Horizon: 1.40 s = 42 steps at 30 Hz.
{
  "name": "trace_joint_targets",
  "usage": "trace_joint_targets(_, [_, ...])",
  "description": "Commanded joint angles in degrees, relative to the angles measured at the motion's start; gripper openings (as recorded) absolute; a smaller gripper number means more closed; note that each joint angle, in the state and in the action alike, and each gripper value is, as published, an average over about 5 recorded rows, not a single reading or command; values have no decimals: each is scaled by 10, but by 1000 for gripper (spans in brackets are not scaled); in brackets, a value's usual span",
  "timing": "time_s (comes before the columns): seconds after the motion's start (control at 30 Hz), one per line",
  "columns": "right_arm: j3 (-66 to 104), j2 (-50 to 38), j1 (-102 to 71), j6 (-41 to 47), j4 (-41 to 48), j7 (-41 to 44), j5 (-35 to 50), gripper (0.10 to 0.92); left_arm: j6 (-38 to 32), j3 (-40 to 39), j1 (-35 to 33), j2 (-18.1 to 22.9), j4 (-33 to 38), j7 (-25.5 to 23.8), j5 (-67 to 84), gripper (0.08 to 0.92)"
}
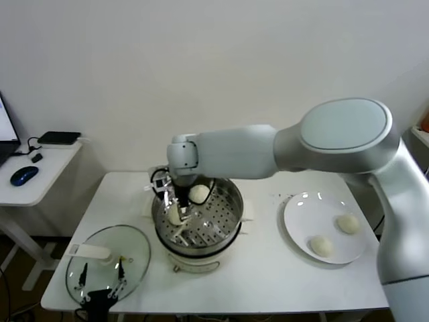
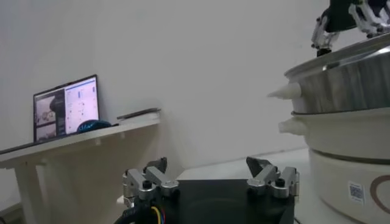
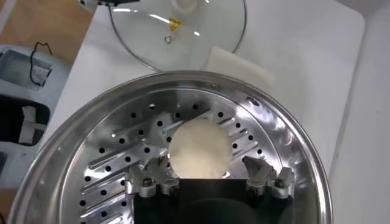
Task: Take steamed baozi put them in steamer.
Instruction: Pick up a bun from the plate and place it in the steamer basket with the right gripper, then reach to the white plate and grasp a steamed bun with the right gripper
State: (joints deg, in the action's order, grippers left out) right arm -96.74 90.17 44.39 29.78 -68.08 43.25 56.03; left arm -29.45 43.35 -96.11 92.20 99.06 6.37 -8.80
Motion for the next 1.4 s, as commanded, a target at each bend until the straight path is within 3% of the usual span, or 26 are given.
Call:
trace_joint_targets(0.03, [-37,-124,96,-42,-69,59,17,822,0,2,-3,10,3,0,0,823])
trace_joint_targets(0.3, [-125,-313,171,-171,-118,162,-70,823,2,-1,0,13,-1,0,-1,823])
trace_joint_targets(0.67, [-192,-502,126,-203,-171,141,-253,823,2,-3,6,18,-10,0,-4,823])
trace_joint_targets(1.07, [-87,-561,-50,-164,-131,99,-339,823,-1,-3,6,20,-17,1,-8,823])
trace_joint_targets(1.4, [6,-552,-177,-152,-86,80,-365,823,-2,-1,6,19,-24,2,-10,823])
